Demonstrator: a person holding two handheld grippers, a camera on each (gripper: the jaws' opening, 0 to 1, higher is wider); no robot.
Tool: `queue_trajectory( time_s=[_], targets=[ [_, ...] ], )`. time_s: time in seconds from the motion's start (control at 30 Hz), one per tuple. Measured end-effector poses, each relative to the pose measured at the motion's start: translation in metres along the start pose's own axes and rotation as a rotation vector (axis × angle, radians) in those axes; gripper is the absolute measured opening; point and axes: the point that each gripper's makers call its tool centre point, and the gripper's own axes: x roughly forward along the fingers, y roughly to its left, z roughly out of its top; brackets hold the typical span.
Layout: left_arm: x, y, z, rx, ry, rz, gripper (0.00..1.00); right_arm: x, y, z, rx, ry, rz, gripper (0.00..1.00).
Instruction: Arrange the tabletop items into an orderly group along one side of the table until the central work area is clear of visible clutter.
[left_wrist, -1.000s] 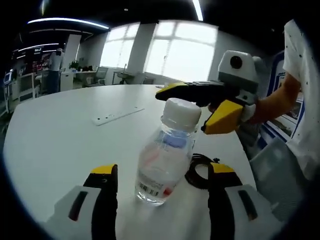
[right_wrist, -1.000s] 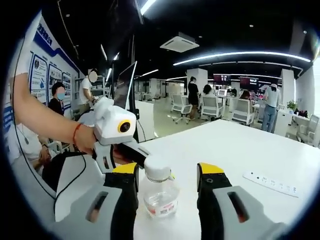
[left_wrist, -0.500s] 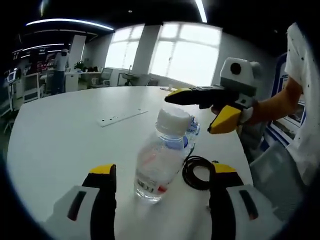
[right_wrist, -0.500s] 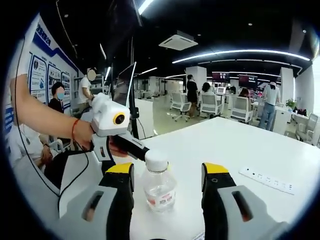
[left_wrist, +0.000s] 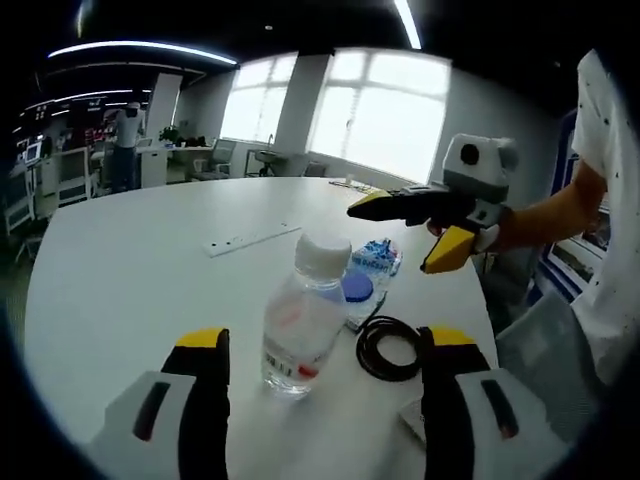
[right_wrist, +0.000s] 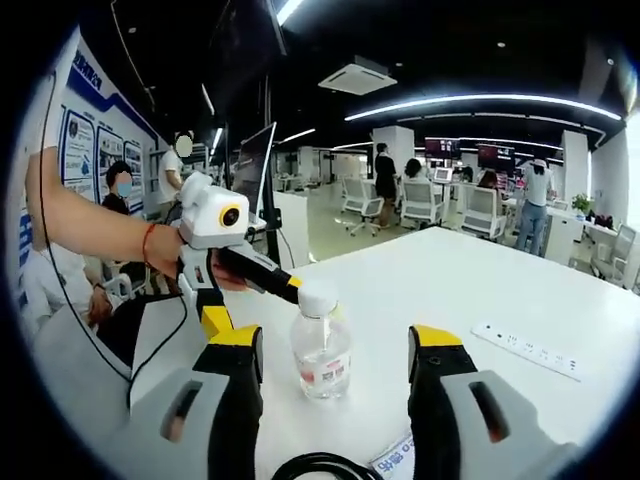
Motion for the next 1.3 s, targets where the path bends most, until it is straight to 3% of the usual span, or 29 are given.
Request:
queue_trajectory(
  time_s=[0.5, 1.3],
  targets=[
    [-0.025, -0.023, 0.006, -0.008, -0.017, 0.040, 0.82, -0.029, 0.016, -0.022, -0.015, 0.082, 0.057, 0.58],
    [-0.073, -0.070, 0.009, -0.041, -0.062, 0.110, 0.82, -0.056, 0.065, -0.074, 0.056, 0.237, 0.260, 0.53]
  ],
)
